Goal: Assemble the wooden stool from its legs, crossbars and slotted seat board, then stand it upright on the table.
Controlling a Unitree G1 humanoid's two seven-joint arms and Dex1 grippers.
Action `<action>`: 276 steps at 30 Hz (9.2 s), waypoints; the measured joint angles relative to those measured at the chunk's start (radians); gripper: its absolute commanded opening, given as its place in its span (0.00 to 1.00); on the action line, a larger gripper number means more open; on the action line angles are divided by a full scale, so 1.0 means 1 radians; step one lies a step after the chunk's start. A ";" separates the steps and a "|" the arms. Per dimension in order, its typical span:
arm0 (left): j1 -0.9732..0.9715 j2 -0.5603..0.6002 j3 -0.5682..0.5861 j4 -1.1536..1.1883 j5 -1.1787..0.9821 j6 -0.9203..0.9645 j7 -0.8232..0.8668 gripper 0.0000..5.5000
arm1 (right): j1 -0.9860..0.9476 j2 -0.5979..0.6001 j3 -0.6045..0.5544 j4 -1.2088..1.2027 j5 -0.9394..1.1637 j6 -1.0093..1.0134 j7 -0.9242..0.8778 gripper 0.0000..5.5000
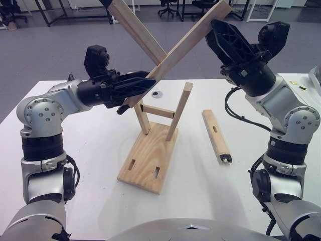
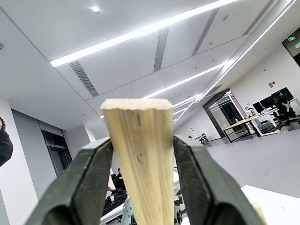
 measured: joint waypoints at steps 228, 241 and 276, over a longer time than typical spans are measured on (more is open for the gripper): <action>0.509 -0.001 -0.318 0.370 1.105 -1.011 0.313 0.68 | 0.230 -0.240 0.224 0.675 -1.486 -0.346 0.290 0.44; 0.596 -0.024 -0.334 0.168 1.013 -0.907 0.228 0.68 | 0.163 -0.305 0.343 0.787 -1.547 -0.309 0.466 0.58; -0.270 -0.102 0.163 0.098 -0.357 -0.018 0.450 0.68 | -0.154 -0.115 -0.044 -0.009 -0.440 0.308 0.378 0.38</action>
